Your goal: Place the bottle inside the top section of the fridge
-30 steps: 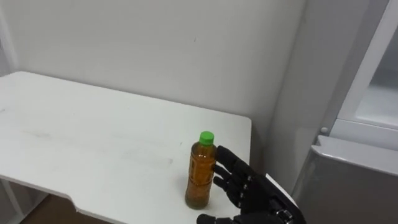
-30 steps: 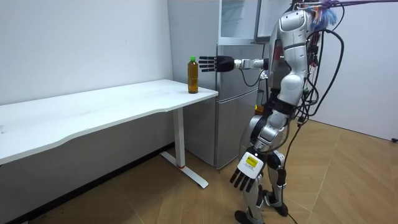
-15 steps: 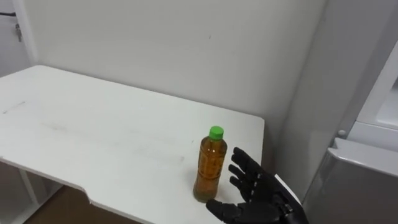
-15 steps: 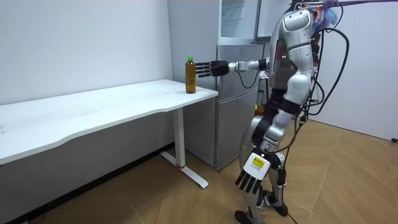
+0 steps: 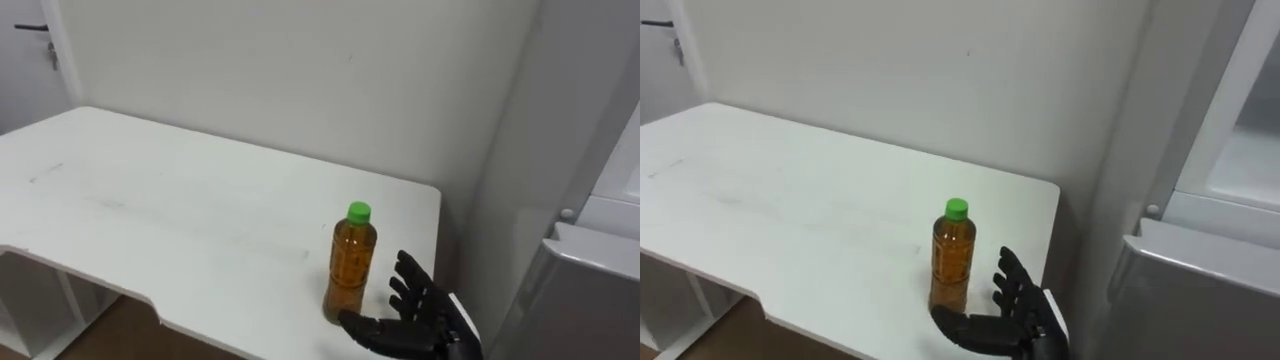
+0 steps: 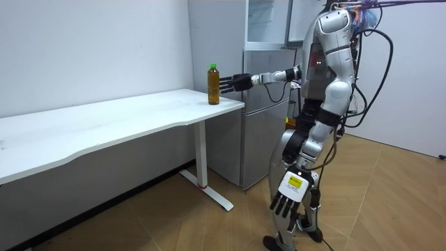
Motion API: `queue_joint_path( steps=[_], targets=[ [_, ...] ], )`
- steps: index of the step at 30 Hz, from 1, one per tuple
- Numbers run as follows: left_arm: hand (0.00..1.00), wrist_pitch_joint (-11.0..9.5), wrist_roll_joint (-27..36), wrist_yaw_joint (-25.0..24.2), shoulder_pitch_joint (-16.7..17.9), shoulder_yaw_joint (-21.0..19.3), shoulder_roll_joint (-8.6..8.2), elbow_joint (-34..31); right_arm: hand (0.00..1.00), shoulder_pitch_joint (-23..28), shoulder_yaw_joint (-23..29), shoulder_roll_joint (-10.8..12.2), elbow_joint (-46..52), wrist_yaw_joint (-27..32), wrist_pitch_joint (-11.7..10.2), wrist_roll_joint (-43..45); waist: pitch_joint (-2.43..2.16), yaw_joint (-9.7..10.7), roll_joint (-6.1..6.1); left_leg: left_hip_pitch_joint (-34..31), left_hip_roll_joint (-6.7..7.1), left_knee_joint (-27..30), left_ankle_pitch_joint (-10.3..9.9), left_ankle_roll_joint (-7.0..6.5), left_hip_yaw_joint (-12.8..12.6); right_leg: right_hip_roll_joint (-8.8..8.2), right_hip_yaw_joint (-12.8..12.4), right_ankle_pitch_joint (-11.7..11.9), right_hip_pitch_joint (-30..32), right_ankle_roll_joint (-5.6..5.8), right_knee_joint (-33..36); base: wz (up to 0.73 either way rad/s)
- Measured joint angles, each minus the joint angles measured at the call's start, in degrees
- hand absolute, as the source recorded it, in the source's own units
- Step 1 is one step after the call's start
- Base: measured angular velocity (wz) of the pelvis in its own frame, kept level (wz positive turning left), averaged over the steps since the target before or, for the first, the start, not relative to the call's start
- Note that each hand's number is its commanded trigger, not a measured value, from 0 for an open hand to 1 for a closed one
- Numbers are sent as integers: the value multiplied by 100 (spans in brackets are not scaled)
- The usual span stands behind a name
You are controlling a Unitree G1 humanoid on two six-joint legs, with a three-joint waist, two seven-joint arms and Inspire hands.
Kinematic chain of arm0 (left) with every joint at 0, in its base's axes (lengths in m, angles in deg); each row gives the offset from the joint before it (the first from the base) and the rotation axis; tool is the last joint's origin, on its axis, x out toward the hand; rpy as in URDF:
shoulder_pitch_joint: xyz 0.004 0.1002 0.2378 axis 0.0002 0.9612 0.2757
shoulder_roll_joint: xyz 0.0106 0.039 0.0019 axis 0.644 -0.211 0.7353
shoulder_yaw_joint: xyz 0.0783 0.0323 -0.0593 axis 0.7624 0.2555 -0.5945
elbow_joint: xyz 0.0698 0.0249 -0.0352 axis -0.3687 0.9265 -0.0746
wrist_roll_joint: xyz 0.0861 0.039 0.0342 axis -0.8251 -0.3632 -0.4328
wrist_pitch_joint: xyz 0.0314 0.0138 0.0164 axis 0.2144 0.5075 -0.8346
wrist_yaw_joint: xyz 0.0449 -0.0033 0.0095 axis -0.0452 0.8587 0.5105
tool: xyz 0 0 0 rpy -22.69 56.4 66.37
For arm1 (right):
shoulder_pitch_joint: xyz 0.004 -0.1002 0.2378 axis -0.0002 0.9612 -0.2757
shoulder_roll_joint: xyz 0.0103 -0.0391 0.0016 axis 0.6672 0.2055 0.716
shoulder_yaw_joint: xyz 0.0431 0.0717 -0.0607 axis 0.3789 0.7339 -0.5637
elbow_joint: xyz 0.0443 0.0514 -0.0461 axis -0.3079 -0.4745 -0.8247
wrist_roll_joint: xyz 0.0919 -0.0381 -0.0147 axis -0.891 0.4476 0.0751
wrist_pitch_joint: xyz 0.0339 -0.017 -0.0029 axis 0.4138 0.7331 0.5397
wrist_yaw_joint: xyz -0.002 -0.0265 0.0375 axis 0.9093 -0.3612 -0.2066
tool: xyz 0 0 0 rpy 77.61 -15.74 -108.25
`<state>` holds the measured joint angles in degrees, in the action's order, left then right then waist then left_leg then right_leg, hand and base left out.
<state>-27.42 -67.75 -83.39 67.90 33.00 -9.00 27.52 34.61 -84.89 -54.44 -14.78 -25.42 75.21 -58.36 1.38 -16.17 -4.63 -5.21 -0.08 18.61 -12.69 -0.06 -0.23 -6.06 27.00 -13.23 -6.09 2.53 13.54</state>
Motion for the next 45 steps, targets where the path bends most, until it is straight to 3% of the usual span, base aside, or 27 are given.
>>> queue_joint_path(
  steps=[6,8,16,24,28,37,43,45],
  targets=[
    [0,37,5,101,-4,97,0,-10,0,-118,-106,0,-263,384,0,4,7,-33,10,-17,24,11,35,5,101,-1,75,-1,-40,0,1,9],
    [0,33,11,114,-13,120,4,-10,0,-120,-230,5,-267,556,-51,142,30,-35,46,-24,26,11,40,10,118,-1,120,-2,-45,2,1,4],
    [0,36,2,38,7,430,4,-54,0,-120,-429,107,-286,827,-83,643,15,-153,49,-30,46,12,60,8,148,-6,160,-1,-52,2,-23,1],
    [0,71,3,-65,79,428,-6,-249,0,-120,-487,228,-405,1053,-103,888,-31,-314,37,-74,100,-2,112,21,344,-4,380,-1,-107,3,-98,13],
    [0,146,9,-73,209,432,0,-407,0,-126,-534,228,-500,1194,-103,922,-53,-403,2,-73,110,-72,176,38,417,-4,498,-1,-129,3,-101,14],
    [0,152,51,-73,357,428,2,-510,0,-211,-534,179,-863,1486,-102,1059,-38,-492,-35,-156,185,-116,294,37,603,-49,742,-4,-125,4,-96,12],
    [0,147,11,-57,413,419,48,-587,0,-383,-526,185,-1031,1543,-102,1048,7,-506,-147,-206,221,-111,314,12,608,-86,774,-5,-106,5,-86,2],
    [0,145,15,-55,413,392,59,-608,0,-403,-459,184,-1054,1563,-107,988,-10,-547,-218,-249,224,-90,315,10,610,-87,771,-6,-54,7,-86,2]
  ],
)
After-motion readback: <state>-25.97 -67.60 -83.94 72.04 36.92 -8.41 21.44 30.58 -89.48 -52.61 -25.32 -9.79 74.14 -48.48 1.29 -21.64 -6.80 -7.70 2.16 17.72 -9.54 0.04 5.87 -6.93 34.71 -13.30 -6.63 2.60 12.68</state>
